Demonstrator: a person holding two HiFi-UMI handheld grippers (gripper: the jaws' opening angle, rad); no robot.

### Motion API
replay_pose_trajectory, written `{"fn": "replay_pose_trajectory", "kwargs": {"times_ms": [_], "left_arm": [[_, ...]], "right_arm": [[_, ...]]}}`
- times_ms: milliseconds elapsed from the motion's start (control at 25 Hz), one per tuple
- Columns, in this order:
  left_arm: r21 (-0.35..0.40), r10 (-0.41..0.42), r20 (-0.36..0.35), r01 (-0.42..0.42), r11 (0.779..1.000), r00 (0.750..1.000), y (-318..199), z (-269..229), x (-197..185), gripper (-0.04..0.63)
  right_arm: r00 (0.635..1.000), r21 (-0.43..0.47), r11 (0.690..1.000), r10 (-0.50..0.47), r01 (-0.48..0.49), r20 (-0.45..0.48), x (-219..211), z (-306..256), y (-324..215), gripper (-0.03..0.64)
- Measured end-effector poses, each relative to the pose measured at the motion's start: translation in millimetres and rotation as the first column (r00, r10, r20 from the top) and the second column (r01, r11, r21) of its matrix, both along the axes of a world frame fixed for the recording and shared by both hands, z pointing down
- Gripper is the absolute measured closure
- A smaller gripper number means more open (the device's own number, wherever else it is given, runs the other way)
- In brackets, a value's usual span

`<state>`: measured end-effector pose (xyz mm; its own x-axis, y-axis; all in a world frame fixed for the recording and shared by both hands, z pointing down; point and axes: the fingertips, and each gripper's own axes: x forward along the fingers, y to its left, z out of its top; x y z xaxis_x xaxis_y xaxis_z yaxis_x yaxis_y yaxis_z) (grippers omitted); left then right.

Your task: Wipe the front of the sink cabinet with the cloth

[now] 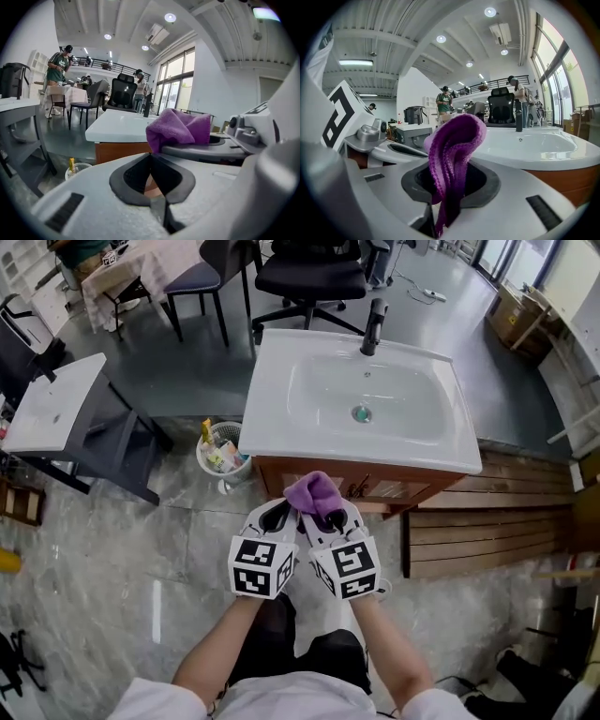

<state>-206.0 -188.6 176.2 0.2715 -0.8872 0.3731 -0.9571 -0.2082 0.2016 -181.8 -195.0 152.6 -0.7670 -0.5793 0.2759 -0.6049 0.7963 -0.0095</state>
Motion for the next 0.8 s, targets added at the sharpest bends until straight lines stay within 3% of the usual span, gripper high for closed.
{"fn": "replay_pose_trajectory", "kwargs": {"times_ms": [320,800], "left_arm": [[0.005,-0.053,0.017,0.053,0.999,0.998,-14.8,45.5,-49.2,0.589],[0.042,-0.178,0.06,0.175,0.984,0.982,-1.2,134.4,-80.0,0.589]], "right_arm": [[0.999,0.021,0.999,-0.044,0.044,0.017,-47.3,39.5,-16.3,0.529],[0.987,0.088,0.988,-0.137,0.129,0.09,-82.0,128.6,-32.6,0.529]]}}
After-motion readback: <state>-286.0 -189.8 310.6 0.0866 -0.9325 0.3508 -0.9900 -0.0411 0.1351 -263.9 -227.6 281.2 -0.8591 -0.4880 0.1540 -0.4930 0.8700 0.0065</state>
